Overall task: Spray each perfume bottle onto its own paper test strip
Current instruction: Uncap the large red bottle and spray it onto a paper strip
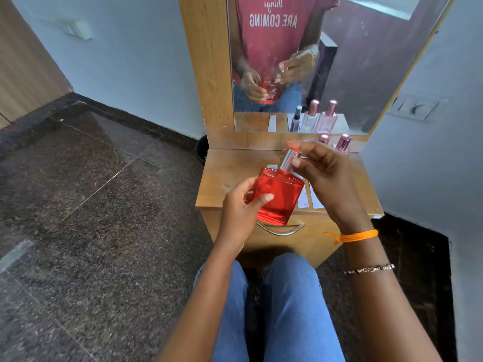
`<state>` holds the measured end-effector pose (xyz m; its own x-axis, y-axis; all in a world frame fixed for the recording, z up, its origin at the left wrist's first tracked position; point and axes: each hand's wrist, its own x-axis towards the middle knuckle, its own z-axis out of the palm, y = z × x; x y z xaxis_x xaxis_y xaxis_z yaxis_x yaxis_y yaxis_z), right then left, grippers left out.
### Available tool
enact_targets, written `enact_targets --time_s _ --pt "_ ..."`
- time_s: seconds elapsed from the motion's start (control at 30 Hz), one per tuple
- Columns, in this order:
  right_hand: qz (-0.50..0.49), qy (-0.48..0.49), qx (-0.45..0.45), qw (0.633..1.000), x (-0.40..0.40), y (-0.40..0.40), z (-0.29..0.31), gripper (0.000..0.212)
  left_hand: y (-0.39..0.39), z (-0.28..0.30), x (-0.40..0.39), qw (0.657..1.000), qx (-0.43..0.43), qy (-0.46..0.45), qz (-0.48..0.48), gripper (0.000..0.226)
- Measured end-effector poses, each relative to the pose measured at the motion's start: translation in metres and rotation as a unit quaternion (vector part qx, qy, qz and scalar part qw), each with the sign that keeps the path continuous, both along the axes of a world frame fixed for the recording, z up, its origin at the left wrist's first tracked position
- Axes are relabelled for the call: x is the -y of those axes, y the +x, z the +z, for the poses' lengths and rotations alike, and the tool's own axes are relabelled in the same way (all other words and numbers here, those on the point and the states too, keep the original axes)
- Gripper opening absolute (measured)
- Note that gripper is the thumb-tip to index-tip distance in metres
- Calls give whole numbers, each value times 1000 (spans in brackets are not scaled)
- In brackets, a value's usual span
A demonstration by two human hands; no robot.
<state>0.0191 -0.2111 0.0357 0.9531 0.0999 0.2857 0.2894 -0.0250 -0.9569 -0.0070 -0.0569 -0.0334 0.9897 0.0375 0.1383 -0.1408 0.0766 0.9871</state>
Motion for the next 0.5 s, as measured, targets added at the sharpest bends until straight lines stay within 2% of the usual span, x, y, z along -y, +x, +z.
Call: enact_targets --time_s 0.13,0.3,0.5 --pt "-19 -32 9 999 1 -2 -4 35 0 -4 1 1000 4 22 -4 28" --pt "39 -7 -43 998 14 -2 -9 32 -3 -4 -6 999 0 -14 -45 30" --pt "27 -16 -20 999 13 0 -6 30 -3 -4 2 998 -6 -44 -37 27"
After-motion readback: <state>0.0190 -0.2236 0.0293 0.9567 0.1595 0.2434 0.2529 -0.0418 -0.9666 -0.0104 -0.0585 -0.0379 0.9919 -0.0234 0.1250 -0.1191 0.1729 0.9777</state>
